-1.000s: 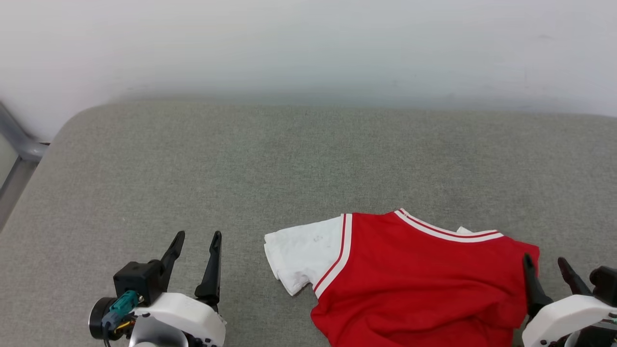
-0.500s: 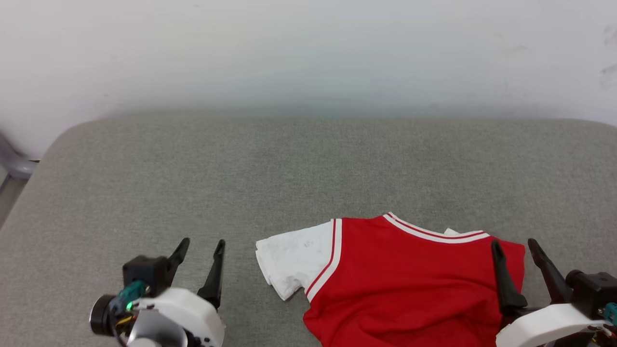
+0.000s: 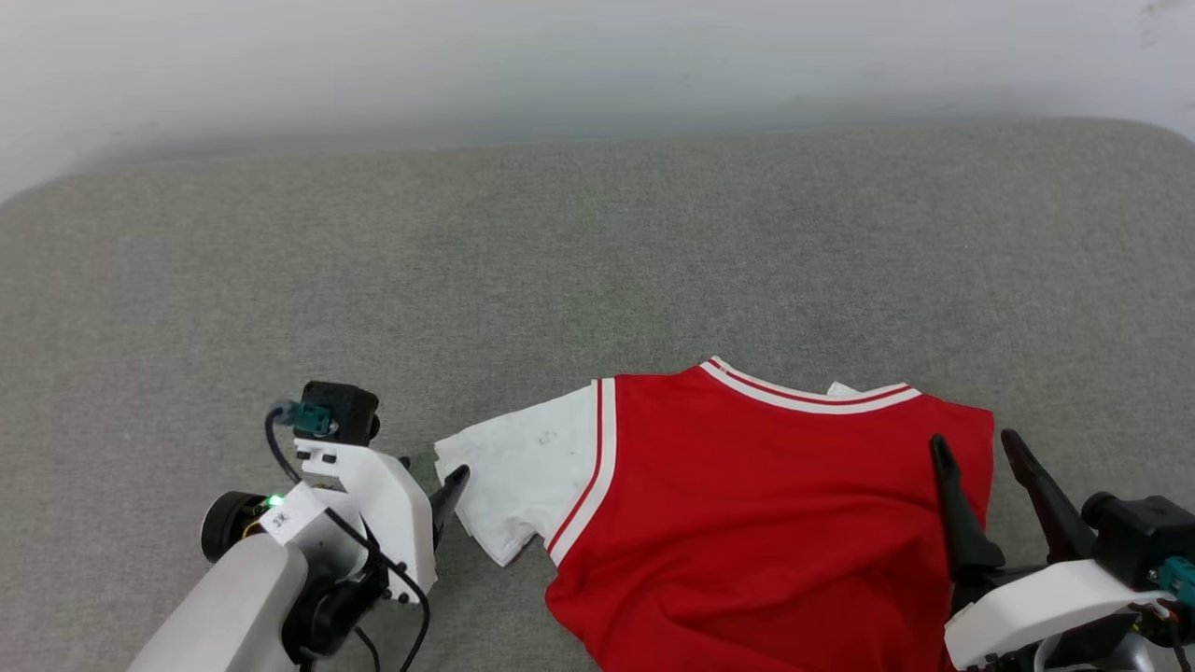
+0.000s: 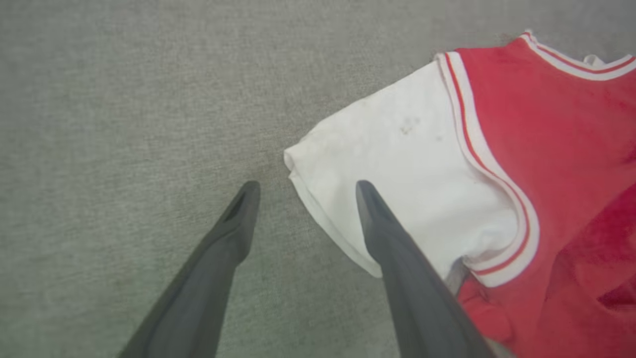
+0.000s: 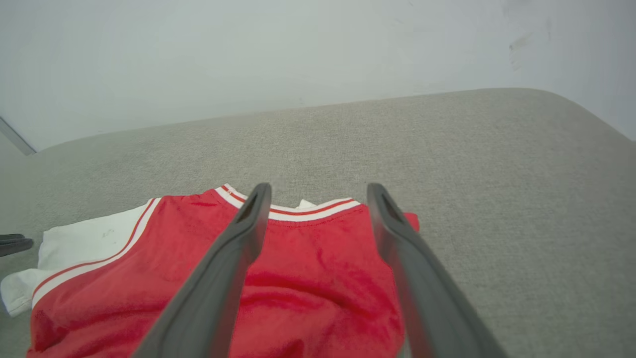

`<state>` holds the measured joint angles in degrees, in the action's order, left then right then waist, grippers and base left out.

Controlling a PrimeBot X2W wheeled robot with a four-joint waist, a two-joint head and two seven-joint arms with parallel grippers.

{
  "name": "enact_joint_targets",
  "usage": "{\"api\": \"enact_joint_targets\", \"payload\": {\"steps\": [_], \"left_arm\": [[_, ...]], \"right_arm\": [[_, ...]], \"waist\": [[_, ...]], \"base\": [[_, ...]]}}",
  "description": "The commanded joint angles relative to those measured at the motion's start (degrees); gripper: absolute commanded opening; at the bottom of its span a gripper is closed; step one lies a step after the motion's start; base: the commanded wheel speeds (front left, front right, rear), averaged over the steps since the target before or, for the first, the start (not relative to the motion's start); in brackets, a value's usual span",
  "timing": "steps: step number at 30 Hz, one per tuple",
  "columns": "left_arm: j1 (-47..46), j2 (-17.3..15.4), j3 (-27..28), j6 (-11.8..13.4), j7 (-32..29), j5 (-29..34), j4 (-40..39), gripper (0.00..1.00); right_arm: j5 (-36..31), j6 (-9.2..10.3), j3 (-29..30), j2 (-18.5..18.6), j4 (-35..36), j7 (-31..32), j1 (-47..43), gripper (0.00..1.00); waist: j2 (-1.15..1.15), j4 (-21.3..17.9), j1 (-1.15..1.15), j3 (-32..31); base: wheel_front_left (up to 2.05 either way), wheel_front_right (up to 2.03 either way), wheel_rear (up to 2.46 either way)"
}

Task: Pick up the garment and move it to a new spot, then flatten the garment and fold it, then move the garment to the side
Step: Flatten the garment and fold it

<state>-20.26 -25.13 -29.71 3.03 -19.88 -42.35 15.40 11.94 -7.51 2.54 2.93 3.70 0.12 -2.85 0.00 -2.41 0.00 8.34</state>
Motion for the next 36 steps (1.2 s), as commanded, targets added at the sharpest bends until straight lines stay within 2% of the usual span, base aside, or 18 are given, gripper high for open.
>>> {"api": "enact_joint_targets", "payload": {"steps": [1, 10, 11, 12, 14, 20, 25, 30, 36], "left_arm": [[-1.70, -0.49, -0.78, -0.73, -2.78, -0.69, 0.97, 1.00], [-3.15, -0.58, -6.83, -4.36, -16.18, -2.41, 4.91, 1.00], [-3.17, -0.51, -7.37, -4.64, -16.68, -2.25, 5.06, 0.42], [-3.24, -0.40, -7.57, -4.66, -16.54, -1.98, 5.11, 0.00], [-3.58, -0.26, -7.78, -4.68, -15.85, -1.29, 5.00, 0.00], [-3.64, -2.35, -4.58, -1.66, -8.69, 0.83, 2.51, 0.00], [0.08, -5.36, -0.93, 2.31, -4.83, 0.71, -2.13, 0.00], [5.73, -8.70, 2.73, 6.65, -3.72, -0.64, -7.54, 0.00], [13.48, -9.17, 5.12, 10.04, -3.08, -3.84, -11.18, 0.00]], "right_arm": [[0.37, 0.04, -0.19, -0.08, -0.13, -0.28, 1.10, 1.00], [1.74, 0.04, -0.01, -0.09, -2.57, -1.78, 2.86, 1.00], [1.78, 0.03, 0.07, -0.09, -2.90, -1.71, 2.99, 1.00], [1.99, 0.03, 0.13, -0.09, -3.18, -1.74, 3.07, 1.00], [2.20, 0.04, 0.43, -0.09, -3.69, -1.93, 2.96, 1.00], [2.52, 0.04, 1.63, -0.09, -4.97, -1.59, 2.58, 1.00], [2.33, 0.03, 3.67, -0.08, -5.32, -0.98, 1.52, 1.00], [1.92, 0.03, 5.73, -0.08, -5.75, -0.32, 0.46, 1.00], [1.19, 0.03, 7.74, -0.08, -7.80, 3.20, 0.58, 1.00]], "waist": [[0.00, -1.59, 0.00, 1.99], [0.00, -3.18, 0.00, 4.16], [0.00, -3.17, 0.00, 4.21], [0.00, -3.14, 0.00, 4.20], [0.00, -2.80, 0.00, 4.04], [0.00, -1.33, 0.00, 2.22], [0.00, 0.35, 0.00, 0.28], [0.00, 2.11, 0.00, -1.08], [0.00, 3.15, 0.00, -1.84]], "base": [[0.00, 0.00, 0.00], [0.00, 0.00, 0.00], [0.00, 0.00, 0.00], [0.00, 0.00, 0.00], [0.00, 0.00, 0.00], [0.00, 0.00, 0.00], [0.00, 0.00, 0.00], [0.00, 0.00, 0.00], [0.00, 0.00, 0.00]]}}
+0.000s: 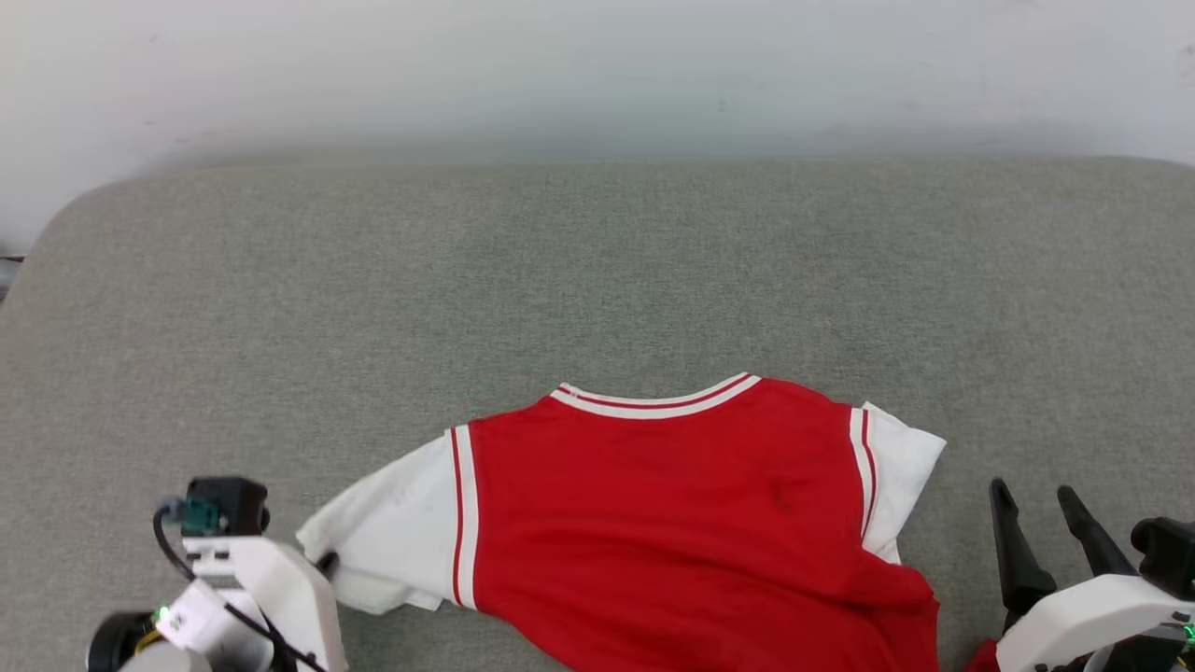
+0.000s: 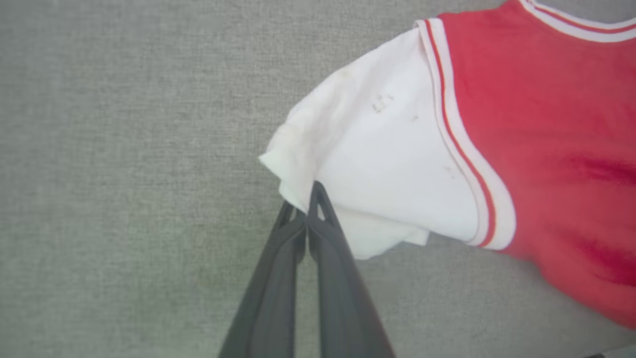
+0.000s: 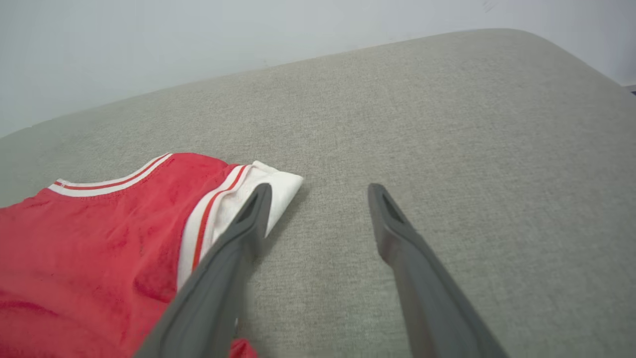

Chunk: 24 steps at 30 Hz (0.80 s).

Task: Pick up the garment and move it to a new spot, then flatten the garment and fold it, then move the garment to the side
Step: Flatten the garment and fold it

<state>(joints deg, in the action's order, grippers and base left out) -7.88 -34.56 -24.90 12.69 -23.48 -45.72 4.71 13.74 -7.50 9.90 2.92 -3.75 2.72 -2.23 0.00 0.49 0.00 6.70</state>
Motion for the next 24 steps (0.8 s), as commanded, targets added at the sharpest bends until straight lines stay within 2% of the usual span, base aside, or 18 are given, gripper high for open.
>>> {"api": "enact_joint_targets", "payload": {"steps": [1, 7, 10, 17, 24], "left_arm": [[2.05, 0.63, 0.37, 0.54, 0.62, -0.92, -0.66, 0.00], [4.28, 2.04, 0.41, 1.19, 2.47, -1.48, -1.22, 0.00], [4.34, 2.04, 0.62, 1.51, 3.51, -0.97, -1.78, 0.00], [2.51, 2.03, 0.37, 1.81, 4.60, 0.30, -3.94, 0.00], [-1.04, 3.01, -0.54, 0.78, 5.32, 1.67, -5.07, 0.00]], "right_arm": [[-0.71, 0.02, 0.73, -0.07, -0.84, 1.55, 0.12, 1.00], [-0.69, 0.03, 1.83, -0.06, -2.98, 6.98, 1.59, 1.00], [-1.06, 0.02, 1.72, 0.06, -4.71, 14.18, 3.48, 1.00], [1.07, 0.02, -2.68, 5.05, -8.59, 30.68, 11.46, 1.00], [2.71, 0.02, -7.33, 8.93, -15.49, 38.30, 19.86, 1.00]], "waist": [[0.00, 0.38, 0.00, -0.29], [0.00, 0.85, 0.00, -1.03], [0.00, 0.89, 0.00, -1.57], [0.00, 2.33, 0.00, -1.52], [0.00, 4.96, 0.00, 1.18]], "base": [[0.00, 0.00, 0.00], [0.00, 0.00, 0.00], [0.00, 0.00, 0.00], [0.00, 0.00, 0.00], [0.00, 0.00, 0.00]]}}
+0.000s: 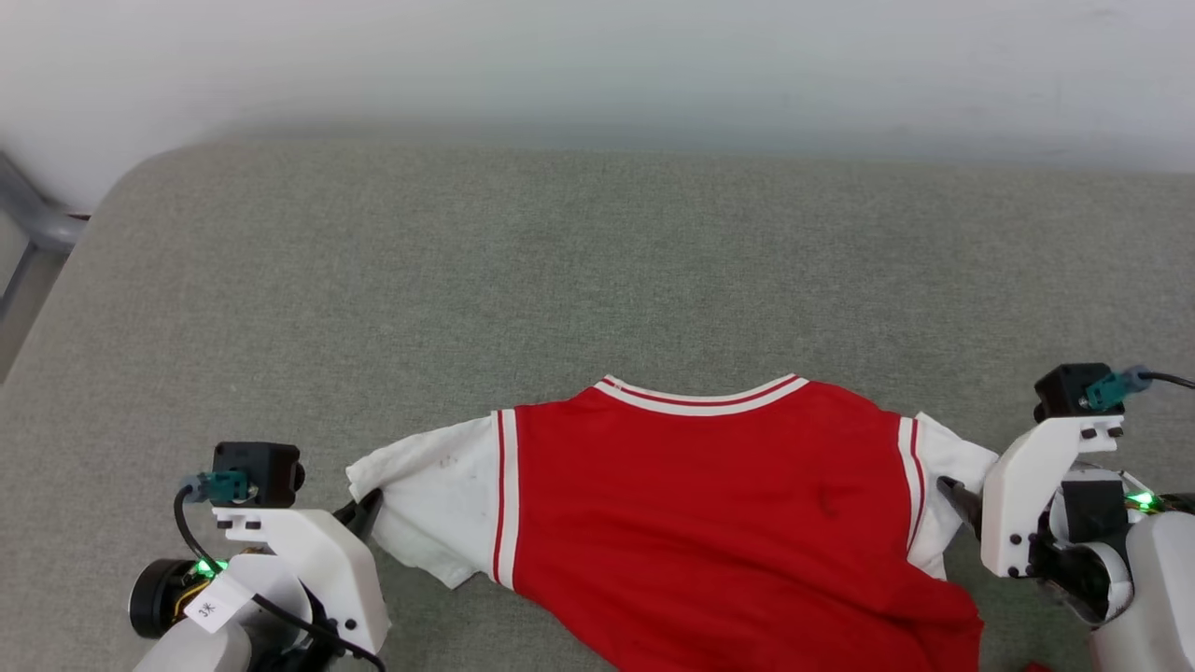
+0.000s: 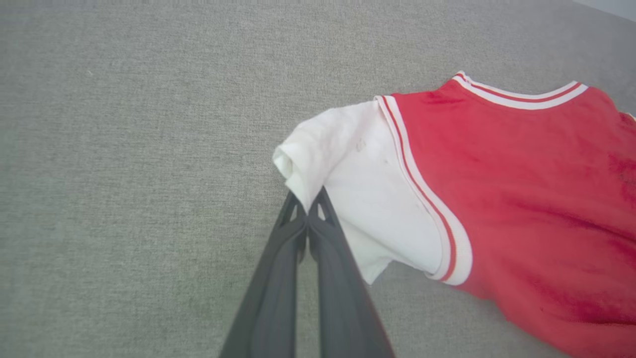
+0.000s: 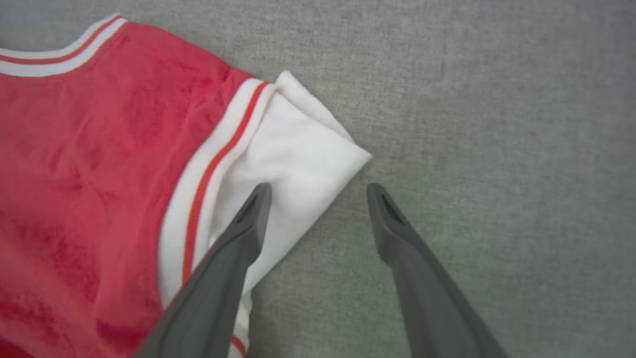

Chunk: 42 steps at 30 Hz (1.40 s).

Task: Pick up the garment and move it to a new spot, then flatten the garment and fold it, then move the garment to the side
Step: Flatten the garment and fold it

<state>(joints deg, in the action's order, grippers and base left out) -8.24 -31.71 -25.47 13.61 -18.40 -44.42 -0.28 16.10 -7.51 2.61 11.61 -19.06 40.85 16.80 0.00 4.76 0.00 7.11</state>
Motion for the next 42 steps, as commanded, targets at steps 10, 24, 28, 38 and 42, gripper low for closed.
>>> {"api": "enact_joint_targets", "payload": {"steps": [10, 24, 28, 38, 42], "left_arm": [[-3.39, 1.38, -0.67, -1.54, 1.48, 0.43, 1.27, 0.00], [-6.79, 0.44, 3.52, -1.90, 6.34, -0.04, 3.78, 0.00], [-11.38, 0.32, 4.93, -2.33, 7.59, 0.70, 3.87, 0.00], [-36.25, 3.93, 7.20, -6.84, 13.85, 2.52, 14.18, 0.00], [-46.91, 4.16, 7.94, -8.50, 16.29, 4.28, 19.38, 0.00]], "right_arm": [[4.12, -0.01, -5.60, -0.42, -14.38, 8.42, 3.38, 0.25], [2.96, 0.05, -6.95, 3.89, -6.32, -3.14, 11.09, 0.00], [1.17, 0.05, -6.70, 4.73, -3.15, -5.80, 13.90, 0.00], [-6.50, 0.06, -3.03, 5.11, -1.72, -13.77, 30.86, 0.00], [-8.65, 0.07, -1.42, 4.70, -3.05, -15.78, 40.11, 0.00]], "waist": [[0.00, 2.07, 0.00, 3.17], [0.00, -1.13, 0.00, -0.71], [0.00, -2.35, 0.00, -1.28], [0.00, -3.71, 0.00, 5.26], [0.00, -4.12, 0.00, 9.52]], "base": [[0.00, 0.00, 0.00], [0.00, 0.00, 0.00], [0.00, 0.00, 0.00], [0.00, 0.00, 0.00], [0.00, 0.00, 0.00]]}}
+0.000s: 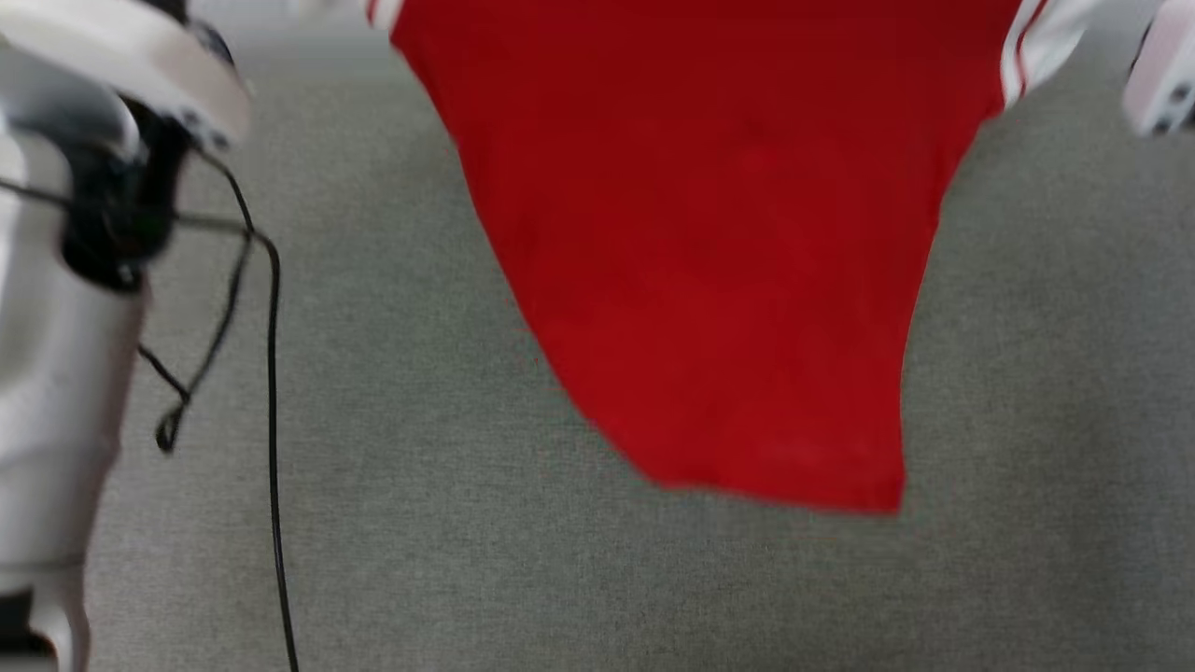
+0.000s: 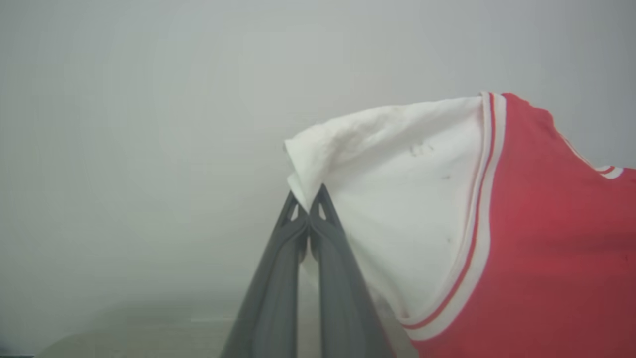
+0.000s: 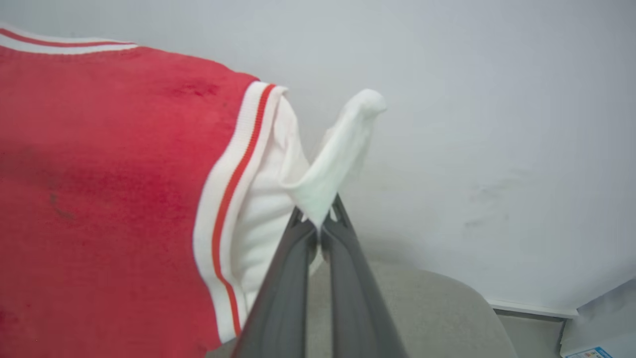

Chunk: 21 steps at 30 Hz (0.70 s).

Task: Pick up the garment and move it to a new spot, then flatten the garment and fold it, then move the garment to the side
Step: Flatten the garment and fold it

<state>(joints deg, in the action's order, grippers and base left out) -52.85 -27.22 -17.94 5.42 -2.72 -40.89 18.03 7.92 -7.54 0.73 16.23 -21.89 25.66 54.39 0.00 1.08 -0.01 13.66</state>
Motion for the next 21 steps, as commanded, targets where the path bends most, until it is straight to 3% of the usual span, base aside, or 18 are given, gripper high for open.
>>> {"api": "enact_joint_targets", "payload": {"steps": [1, 12, 21], "left_arm": [[-4.72, -0.33, 0.38, -0.89, 1.36, 1.14, 2.70, 0.00], [-26.71, -1.43, 0.90, -5.67, 8.38, 4.72, 18.36, 0.00], [-33.37, -0.15, 0.43, -8.87, 13.02, 4.86, 27.11, 0.00]], "right_arm": [[-1.09, 0.10, 0.71, -0.19, -0.84, -1.29, 4.59, 0.00], [-6.95, 0.10, 1.55, -3.09, -9.38, -11.50, 26.27, 0.00], [-8.33, 0.10, 1.30, -5.21, -17.46, -17.89, 33.53, 0.00]], "waist": [[0.00, -0.53, 0.01, 3.78], [0.00, -2.41, 0.01, 10.94], [0.00, -2.59, 0.01, 16.06]], "base": [[0.00, 0.00, 0.00], [0.00, 0.00, 0.00], [0.00, 0.00, 0.00]]}}
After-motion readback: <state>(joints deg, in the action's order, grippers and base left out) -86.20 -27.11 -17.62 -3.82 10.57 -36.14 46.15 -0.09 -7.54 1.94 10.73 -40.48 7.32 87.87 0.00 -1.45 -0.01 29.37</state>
